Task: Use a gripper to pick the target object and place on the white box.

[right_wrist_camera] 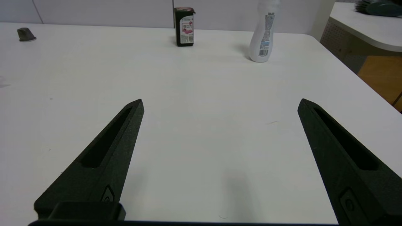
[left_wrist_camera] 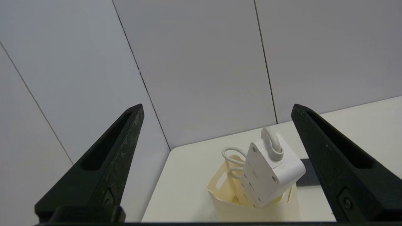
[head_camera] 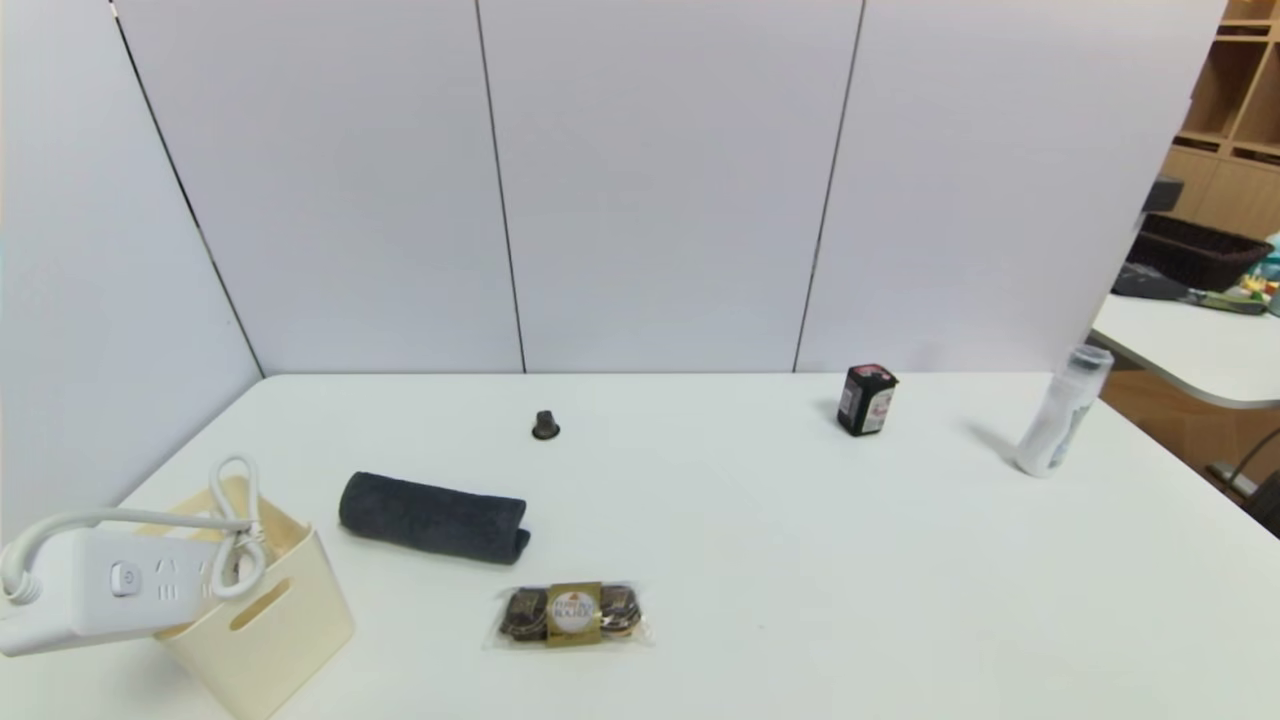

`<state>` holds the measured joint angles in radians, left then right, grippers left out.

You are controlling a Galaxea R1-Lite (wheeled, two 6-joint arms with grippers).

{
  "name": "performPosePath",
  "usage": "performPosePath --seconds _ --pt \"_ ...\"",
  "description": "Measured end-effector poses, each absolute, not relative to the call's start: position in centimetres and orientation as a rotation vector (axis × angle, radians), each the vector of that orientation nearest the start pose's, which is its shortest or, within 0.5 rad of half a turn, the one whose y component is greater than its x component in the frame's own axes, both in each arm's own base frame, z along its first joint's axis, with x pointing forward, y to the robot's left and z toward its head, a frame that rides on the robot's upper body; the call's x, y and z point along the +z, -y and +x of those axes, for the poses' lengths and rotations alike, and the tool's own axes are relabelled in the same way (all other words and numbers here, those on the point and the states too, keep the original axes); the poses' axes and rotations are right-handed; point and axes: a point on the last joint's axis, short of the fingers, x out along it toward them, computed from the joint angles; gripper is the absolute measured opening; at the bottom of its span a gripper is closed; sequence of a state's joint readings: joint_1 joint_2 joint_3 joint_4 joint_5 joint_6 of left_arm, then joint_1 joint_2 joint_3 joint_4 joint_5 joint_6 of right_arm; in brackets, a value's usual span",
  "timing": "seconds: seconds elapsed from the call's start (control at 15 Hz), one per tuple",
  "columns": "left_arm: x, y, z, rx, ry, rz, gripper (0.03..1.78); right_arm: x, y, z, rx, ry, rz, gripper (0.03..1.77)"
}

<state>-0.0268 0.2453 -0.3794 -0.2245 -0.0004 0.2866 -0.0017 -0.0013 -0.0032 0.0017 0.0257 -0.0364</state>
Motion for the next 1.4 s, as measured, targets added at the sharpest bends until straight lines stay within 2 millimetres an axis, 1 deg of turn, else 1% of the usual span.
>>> performPosePath --seconds 0.6,0.73,0.93,1.27,1.4 --pt "14.9 0.0 -2.4 0.018 0.245 0.271 1.69 7.6 -0.1 -2.3 0.024 0.004 -0.036 1.69" --pt "13.9 0.0 -2.5 0.02 0.245 0.269 1.69 7.6 -0.1 -2.3 0.024 0.004 -0.037 1.69" --pt "13.2 0.0 -2.7 0.021 0.25 0.268 1.69 7.6 -0.1 -2.3 0.024 0.004 -0.037 1.69" --pt "10.5 0.0 -2.5 0.017 0.219 0.252 1.69 7.6 -0.1 -2.3 0.024 0.003 -0.036 1.69" --pt "9.6 0.0 -2.4 0.01 0.181 0.244 1.69 7.6 -0.1 -2.3 0.024 0.003 -0.037 1.69"
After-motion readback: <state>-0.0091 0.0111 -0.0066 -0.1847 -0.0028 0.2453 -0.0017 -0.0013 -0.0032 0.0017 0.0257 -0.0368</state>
